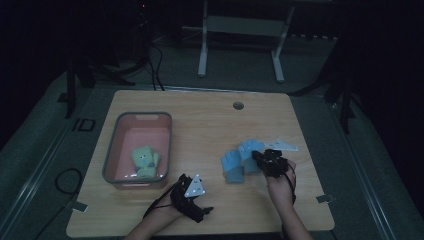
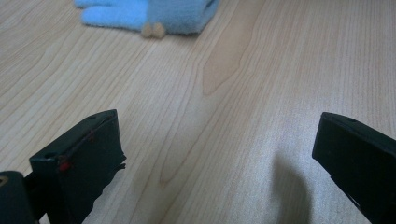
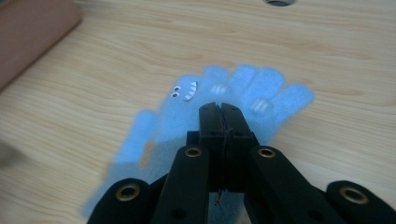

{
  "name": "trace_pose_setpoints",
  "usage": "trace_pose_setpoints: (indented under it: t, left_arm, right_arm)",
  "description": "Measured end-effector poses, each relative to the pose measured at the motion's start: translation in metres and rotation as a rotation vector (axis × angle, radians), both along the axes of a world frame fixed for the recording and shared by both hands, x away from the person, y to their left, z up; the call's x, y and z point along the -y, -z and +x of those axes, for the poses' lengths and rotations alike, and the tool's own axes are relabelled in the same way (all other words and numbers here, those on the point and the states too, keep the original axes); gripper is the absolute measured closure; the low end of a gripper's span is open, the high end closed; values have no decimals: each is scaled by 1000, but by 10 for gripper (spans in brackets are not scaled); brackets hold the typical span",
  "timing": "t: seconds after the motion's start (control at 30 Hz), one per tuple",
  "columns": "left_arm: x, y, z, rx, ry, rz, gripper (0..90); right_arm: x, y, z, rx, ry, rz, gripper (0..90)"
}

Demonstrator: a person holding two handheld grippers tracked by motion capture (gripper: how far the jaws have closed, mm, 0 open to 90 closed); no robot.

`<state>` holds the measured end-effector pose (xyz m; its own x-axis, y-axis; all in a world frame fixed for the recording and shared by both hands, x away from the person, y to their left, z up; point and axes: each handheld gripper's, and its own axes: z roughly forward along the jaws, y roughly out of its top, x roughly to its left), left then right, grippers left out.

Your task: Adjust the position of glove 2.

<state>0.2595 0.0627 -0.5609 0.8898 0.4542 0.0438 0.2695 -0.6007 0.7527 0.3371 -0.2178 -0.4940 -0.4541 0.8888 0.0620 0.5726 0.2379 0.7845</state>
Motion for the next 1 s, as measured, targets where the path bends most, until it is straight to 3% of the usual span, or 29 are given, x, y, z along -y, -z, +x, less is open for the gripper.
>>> trace_pose_setpoints:
  t: [0.17,0.37,1.0]
  left_arm:
    - [-1,0,0,0,-1,-2,19]
    - [0,-1,0,2,3,-2,19]
    - [0,-1,0,2,3,1,19]
  right_arm:
    - [-24,3,-3,-19,-31,27,890]
    - [-42,9,-7,-38,-50,15,890]
    - [-40,30,-7,-93,-43,11,887]
